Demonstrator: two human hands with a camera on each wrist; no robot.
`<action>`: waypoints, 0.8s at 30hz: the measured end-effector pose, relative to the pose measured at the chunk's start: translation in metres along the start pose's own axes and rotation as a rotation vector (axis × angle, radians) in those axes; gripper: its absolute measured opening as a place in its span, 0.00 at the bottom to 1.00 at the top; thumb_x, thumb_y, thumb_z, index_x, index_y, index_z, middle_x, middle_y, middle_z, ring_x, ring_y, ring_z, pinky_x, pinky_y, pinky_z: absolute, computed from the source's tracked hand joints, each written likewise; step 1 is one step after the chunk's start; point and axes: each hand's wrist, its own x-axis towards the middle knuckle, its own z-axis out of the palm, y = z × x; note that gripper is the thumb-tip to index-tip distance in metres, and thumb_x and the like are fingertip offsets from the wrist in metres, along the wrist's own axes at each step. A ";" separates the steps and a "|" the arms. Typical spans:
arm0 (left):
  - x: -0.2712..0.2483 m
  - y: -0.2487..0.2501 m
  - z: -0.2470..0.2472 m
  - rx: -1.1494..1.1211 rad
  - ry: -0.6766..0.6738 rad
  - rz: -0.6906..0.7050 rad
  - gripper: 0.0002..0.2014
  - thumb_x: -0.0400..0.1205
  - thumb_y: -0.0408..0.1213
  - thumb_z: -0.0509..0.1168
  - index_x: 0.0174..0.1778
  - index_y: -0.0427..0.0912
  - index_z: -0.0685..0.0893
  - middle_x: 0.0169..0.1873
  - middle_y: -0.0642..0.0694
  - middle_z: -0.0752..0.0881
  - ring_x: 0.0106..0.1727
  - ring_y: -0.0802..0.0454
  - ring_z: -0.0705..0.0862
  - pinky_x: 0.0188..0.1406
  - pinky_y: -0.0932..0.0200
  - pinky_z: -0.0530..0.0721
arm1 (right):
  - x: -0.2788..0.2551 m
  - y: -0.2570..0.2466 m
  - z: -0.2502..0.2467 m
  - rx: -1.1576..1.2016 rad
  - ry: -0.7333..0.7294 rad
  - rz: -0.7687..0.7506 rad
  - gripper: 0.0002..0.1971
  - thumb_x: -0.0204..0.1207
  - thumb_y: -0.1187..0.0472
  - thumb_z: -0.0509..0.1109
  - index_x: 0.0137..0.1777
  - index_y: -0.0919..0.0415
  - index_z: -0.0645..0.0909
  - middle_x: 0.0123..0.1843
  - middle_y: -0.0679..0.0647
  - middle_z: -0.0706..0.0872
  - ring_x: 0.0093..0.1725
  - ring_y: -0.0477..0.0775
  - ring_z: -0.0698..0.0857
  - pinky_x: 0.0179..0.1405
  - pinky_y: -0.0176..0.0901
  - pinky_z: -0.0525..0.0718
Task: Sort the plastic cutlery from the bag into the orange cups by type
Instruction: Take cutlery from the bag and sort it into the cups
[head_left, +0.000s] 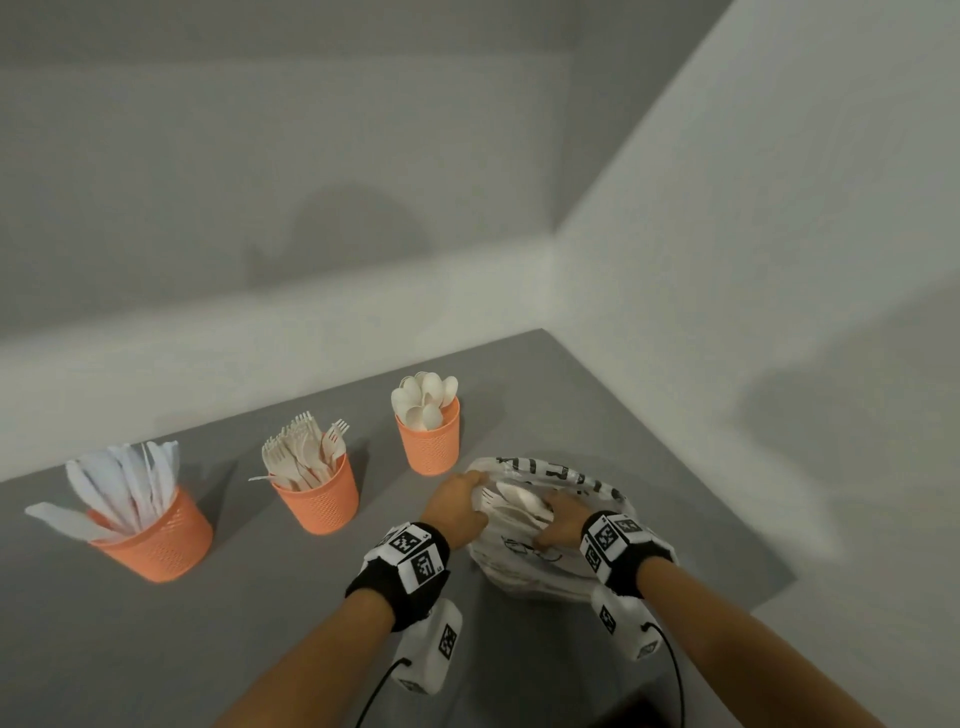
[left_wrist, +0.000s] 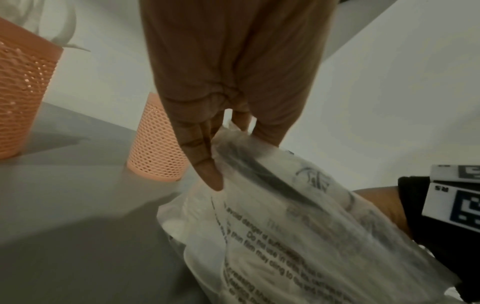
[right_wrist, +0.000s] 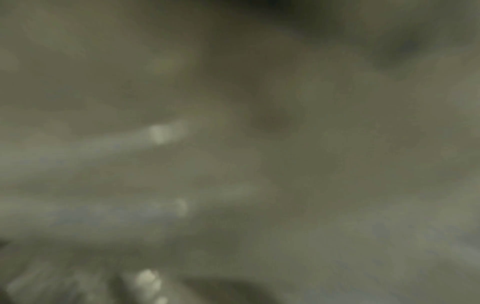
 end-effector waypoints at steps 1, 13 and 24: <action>0.000 0.001 0.000 -0.001 -0.001 -0.003 0.26 0.78 0.28 0.62 0.74 0.41 0.70 0.71 0.39 0.72 0.73 0.44 0.71 0.71 0.58 0.67 | -0.001 0.000 0.000 -0.011 -0.001 -0.003 0.35 0.70 0.54 0.73 0.76 0.59 0.65 0.70 0.58 0.76 0.69 0.59 0.76 0.65 0.45 0.75; 0.004 -0.001 -0.005 -0.051 0.016 -0.046 0.24 0.78 0.30 0.62 0.72 0.40 0.72 0.63 0.36 0.80 0.62 0.39 0.80 0.63 0.52 0.79 | -0.006 0.003 -0.008 0.009 -0.021 -0.028 0.31 0.72 0.55 0.72 0.73 0.62 0.69 0.71 0.59 0.76 0.69 0.59 0.75 0.61 0.41 0.72; 0.004 0.003 -0.006 -0.097 0.010 -0.107 0.18 0.82 0.32 0.58 0.68 0.41 0.76 0.63 0.38 0.81 0.57 0.38 0.84 0.52 0.50 0.86 | -0.027 -0.002 -0.016 0.039 0.064 -0.100 0.20 0.70 0.50 0.71 0.59 0.58 0.80 0.42 0.53 0.86 0.47 0.55 0.86 0.46 0.39 0.77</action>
